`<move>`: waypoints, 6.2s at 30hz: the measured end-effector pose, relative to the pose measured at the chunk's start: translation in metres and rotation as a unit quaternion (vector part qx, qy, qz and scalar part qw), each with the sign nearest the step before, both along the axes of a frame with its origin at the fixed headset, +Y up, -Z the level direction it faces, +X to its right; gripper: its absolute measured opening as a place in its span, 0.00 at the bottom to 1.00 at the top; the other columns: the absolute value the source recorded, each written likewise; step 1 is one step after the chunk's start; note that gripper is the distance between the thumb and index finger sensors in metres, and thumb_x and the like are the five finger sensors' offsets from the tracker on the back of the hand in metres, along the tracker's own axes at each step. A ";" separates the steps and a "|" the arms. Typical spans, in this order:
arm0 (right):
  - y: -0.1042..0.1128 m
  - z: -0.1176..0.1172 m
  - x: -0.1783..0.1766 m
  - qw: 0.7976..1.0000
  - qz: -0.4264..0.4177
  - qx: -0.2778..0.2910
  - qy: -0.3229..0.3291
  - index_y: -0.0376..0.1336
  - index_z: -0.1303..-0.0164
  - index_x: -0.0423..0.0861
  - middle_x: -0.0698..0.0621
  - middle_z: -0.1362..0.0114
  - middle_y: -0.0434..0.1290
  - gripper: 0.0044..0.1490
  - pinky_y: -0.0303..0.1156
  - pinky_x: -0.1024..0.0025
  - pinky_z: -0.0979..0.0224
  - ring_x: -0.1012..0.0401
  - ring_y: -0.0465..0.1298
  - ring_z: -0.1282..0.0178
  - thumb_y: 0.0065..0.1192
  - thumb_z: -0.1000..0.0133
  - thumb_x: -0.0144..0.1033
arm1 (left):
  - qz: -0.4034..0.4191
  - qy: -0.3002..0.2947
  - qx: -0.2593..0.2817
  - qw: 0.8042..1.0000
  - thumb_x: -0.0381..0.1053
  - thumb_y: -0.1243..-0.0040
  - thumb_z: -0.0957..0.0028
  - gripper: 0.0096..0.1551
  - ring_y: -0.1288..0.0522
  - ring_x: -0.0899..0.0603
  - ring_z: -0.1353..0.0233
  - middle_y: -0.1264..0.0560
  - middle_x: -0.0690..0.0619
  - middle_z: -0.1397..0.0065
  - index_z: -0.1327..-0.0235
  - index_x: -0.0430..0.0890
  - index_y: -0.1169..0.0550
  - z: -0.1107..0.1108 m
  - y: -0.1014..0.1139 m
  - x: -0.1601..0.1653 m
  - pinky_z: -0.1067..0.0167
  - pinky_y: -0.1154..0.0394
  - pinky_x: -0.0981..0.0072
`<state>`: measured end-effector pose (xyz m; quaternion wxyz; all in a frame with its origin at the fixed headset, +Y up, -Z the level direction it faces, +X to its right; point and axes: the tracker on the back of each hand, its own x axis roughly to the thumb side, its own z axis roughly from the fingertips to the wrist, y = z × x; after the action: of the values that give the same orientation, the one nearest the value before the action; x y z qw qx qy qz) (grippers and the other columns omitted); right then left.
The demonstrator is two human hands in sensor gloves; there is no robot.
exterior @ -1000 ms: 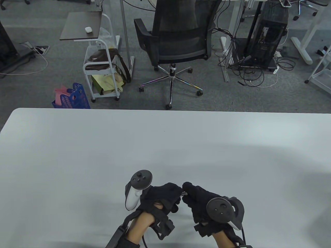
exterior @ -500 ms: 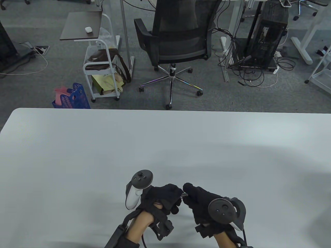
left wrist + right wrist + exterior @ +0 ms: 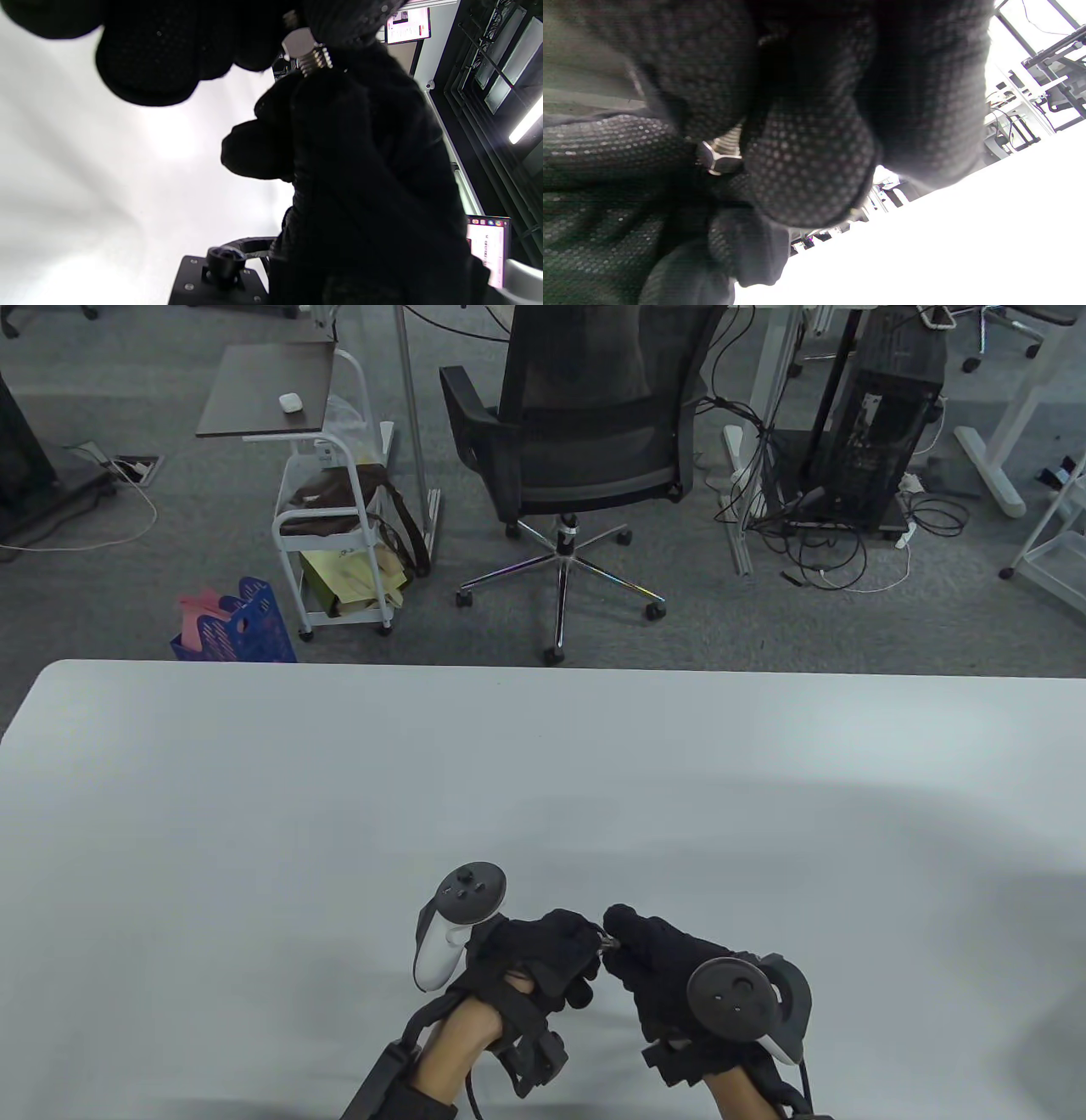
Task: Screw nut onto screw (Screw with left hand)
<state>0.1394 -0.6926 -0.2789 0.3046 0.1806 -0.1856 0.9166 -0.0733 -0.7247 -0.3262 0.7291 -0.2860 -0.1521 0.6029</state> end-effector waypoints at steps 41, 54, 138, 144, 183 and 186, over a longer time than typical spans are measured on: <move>0.001 0.002 -0.003 1.000 0.002 -0.005 0.008 0.75 0.48 0.45 0.49 0.55 0.86 0.31 0.91 0.64 0.59 0.64 0.92 0.71 0.76 0.61 0.42 | 0.013 0.024 -0.032 0.999 0.58 0.47 0.52 0.38 0.20 0.30 0.54 0.26 0.29 0.41 0.36 0.33 0.27 0.002 -0.007 -0.002 0.56 0.27 0.39; 0.000 0.001 -0.003 1.000 0.000 -0.005 0.010 0.75 0.48 0.45 0.49 0.55 0.86 0.30 0.91 0.64 0.59 0.65 0.92 0.71 0.76 0.61 0.42 | 0.015 0.022 -0.039 0.999 0.58 0.47 0.52 0.37 0.20 0.30 0.54 0.25 0.29 0.41 0.38 0.34 0.26 0.003 -0.006 -0.002 0.56 0.27 0.40; 0.005 0.003 -0.003 1.000 -0.006 -0.005 0.013 0.75 0.49 0.45 0.49 0.55 0.87 0.30 0.91 0.64 0.59 0.65 0.92 0.71 0.75 0.61 0.42 | 0.039 0.018 -0.037 0.998 0.56 0.47 0.52 0.37 0.21 0.31 0.53 0.27 0.30 0.40 0.36 0.34 0.29 0.003 -0.004 -0.001 0.55 0.28 0.40; 0.005 0.003 -0.004 1.000 -0.014 -0.005 0.014 0.75 0.49 0.45 0.49 0.55 0.87 0.30 0.91 0.64 0.59 0.64 0.92 0.71 0.75 0.61 0.42 | 0.033 0.015 -0.027 0.999 0.54 0.46 0.52 0.32 0.20 0.31 0.56 0.24 0.30 0.43 0.43 0.34 0.24 0.001 -0.002 -0.002 0.57 0.27 0.40; 0.004 0.002 0.002 0.999 -0.033 -0.012 0.006 0.75 0.47 0.46 0.49 0.51 0.86 0.31 0.91 0.63 0.57 0.63 0.92 0.67 0.79 0.61 0.40 | 0.047 0.002 -0.040 0.998 0.57 0.47 0.51 0.39 0.22 0.32 0.51 0.30 0.31 0.37 0.32 0.37 0.34 0.002 -0.006 0.000 0.53 0.29 0.42; 0.004 0.002 0.001 1.000 -0.028 -0.012 0.006 0.75 0.48 0.46 0.49 0.51 0.86 0.31 0.91 0.63 0.57 0.64 0.92 0.68 0.78 0.61 0.41 | 0.030 0.025 -0.032 0.999 0.56 0.45 0.52 0.34 0.20 0.31 0.56 0.25 0.31 0.43 0.42 0.35 0.25 0.001 -0.007 -0.002 0.57 0.27 0.40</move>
<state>0.1402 -0.6884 -0.2770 0.3331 0.1776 -0.1778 0.9088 -0.0755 -0.7314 -0.3253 0.7045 -0.2895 -0.1232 0.6361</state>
